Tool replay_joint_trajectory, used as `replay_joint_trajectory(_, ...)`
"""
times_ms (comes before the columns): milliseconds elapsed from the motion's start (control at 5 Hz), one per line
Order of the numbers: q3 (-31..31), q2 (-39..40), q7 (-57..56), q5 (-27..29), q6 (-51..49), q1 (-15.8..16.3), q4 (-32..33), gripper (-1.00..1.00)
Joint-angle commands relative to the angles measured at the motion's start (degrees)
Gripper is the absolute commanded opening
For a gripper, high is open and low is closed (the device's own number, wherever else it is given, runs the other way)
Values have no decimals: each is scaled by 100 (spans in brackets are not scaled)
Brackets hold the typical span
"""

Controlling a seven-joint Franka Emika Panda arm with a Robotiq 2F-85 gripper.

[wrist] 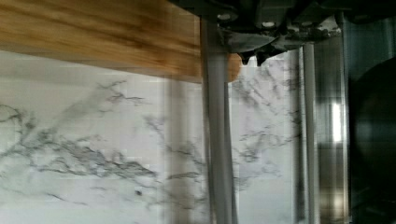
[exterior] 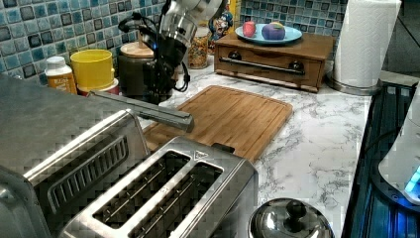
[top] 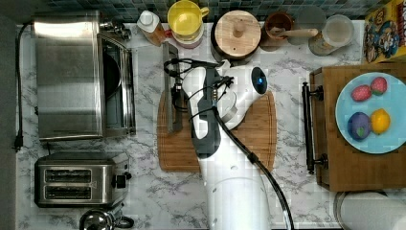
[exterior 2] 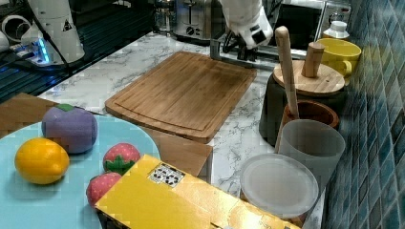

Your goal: Close the oven.

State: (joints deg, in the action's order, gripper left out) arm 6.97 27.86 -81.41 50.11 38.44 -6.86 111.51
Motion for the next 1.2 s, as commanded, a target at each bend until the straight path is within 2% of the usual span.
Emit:
replay_joint_trajectory(200,485,-841,1434,-1492,71,1286,-1053,-100)
replay_joint_trajectory(400,395,-751,2512,-2736,144,1862,-1202,-100)
replay_joint_trajectory(600,513,-852,2913,-2989,153,1915,-1262,-100)
replay_joint_trajectory(1000,790,-1457,3308,-3232,533,2020,-928,-100)
replay_joint_trajectory(1200,775,-1273,4055,-4226,326,2338,-1168,-100)
